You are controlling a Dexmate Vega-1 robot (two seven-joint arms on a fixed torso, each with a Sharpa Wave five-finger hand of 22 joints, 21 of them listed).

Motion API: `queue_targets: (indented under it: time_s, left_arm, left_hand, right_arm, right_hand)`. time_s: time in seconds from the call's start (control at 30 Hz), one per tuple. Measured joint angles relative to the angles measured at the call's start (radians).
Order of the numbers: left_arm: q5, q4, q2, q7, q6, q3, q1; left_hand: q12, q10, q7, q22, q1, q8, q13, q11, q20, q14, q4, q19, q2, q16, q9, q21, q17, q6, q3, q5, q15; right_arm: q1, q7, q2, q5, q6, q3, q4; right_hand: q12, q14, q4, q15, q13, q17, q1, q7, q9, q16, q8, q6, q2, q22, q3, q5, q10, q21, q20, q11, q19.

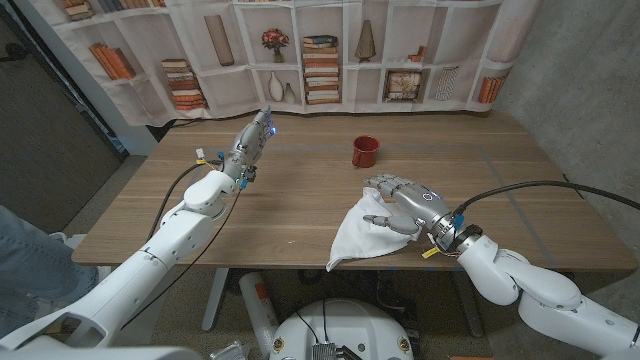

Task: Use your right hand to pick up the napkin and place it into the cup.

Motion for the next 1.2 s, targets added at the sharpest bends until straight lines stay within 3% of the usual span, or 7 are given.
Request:
queue_targets:
  time_s: [0.17, 0.4, 0.63, 0.73, 0.83, 1.2]
  left_arm:
    - [0.0, 0.004, -0.001, -0.001, 0.0, 0.0, -0.001]
    - [-0.001, 0.011, -0.005, -0.004, 0.0, 0.003, -0.008]
    - [-0.002, 0.013, -0.006, -0.005, 0.0, 0.004, -0.009]
    - [-0.002, 0.015, -0.006, -0.005, -0.001, 0.004, -0.009]
    - [-0.003, 0.016, -0.006, -0.006, -0.001, 0.004, -0.009]
    - [-0.004, 0.018, -0.005, -0.008, -0.001, 0.004, -0.012]
  left_hand:
    - [0.0, 0.0, 0.0, 0.0, 0.0, 0.0, 0.0, 0.0, 0.0, 0.0, 0.0, 0.0, 0.0, 0.0, 0.0, 0.0, 0.0, 0.0, 0.0, 0.0, 0.0]
    - [0.0, 0.0, 0.0, 0.0, 0.0, 0.0, 0.0, 0.0, 0.0, 0.0, 0.0, 0.0, 0.0, 0.0, 0.0, -0.004, 0.0, 0.0, 0.0, 0.0, 0.0]
    - [0.0, 0.0, 0.0, 0.0, 0.0, 0.0, 0.0, 0.0, 0.0, 0.0, 0.0, 0.0, 0.0, 0.0, 0.0, -0.004, 0.0, 0.0, 0.0, 0.0, 0.0]
    - [0.0, 0.0, 0.0, 0.0, 0.0, 0.0, 0.0, 0.0, 0.0, 0.0, -0.002, 0.0, 0.0, 0.0, 0.0, -0.004, 0.0, 0.0, -0.002, 0.0, 0.0]
    - [0.0, 0.0, 0.0, 0.0, 0.0, 0.0, 0.0, 0.0, 0.0, 0.0, -0.003, 0.0, 0.0, 0.0, 0.0, -0.008, 0.0, 0.0, -0.003, 0.0, 0.0]
    - [0.0, 0.0, 0.0, 0.0, 0.004, 0.001, 0.0, 0.0, 0.0, 0.0, -0.003, 0.0, 0.004, 0.0, 0.0, -0.012, 0.0, 0.0, -0.003, -0.006, 0.0]
  right_arm:
    - [0.0, 0.003, -0.003, -0.007, -0.019, -0.007, -0.003]
    - [0.008, 0.008, -0.008, -0.025, -0.038, -0.024, -0.006]
    - [0.01, 0.015, -0.014, -0.032, -0.059, -0.033, -0.01]
    - [0.01, 0.022, -0.018, -0.038, -0.072, -0.036, -0.014]
    - [0.01, 0.027, -0.02, -0.041, -0.083, -0.041, -0.018]
    - [0.009, 0.053, -0.026, -0.055, -0.133, -0.055, -0.03]
  right_hand:
    - [0.0, 0.037, 0.0, 0.043, 0.0, -0.003, 0.027, -0.006, 0.0, 0.008, 0.003, -0.005, -0.013, -0.002, 0.0, 0.007, -0.003, 0.0, 0.034, -0.004, 0.036]
    - [0.012, 0.086, 0.0, 0.071, 0.0, -0.003, 0.051, -0.021, 0.0, 0.016, 0.018, 0.019, -0.027, -0.003, 0.0, 0.023, 0.018, 0.0, 0.049, -0.004, 0.099]
    - [0.012, 0.097, -0.004, 0.07, 0.0, -0.003, 0.061, -0.022, 0.0, 0.015, 0.018, 0.026, -0.037, -0.003, -0.004, 0.024, 0.02, 0.0, 0.066, -0.002, 0.117]
    - [0.012, 0.069, -0.004, 0.062, 0.0, -0.003, 0.06, -0.029, 0.0, 0.004, 0.018, 0.018, -0.037, -0.003, -0.004, 0.031, 0.01, -0.008, 0.07, -0.011, 0.12]
    - [0.012, 0.055, 0.0, 0.051, 0.0, -0.003, 0.066, -0.034, 0.0, 0.0, 0.018, 0.012, -0.042, -0.002, -0.009, 0.031, 0.0, -0.015, 0.094, -0.011, 0.115]
    - [0.006, 0.03, 0.005, 0.058, 0.0, -0.003, 0.066, -0.036, 0.0, -0.004, 0.012, 0.0, -0.042, 0.0, -0.013, 0.04, -0.022, -0.023, 0.118, -0.011, 0.118]
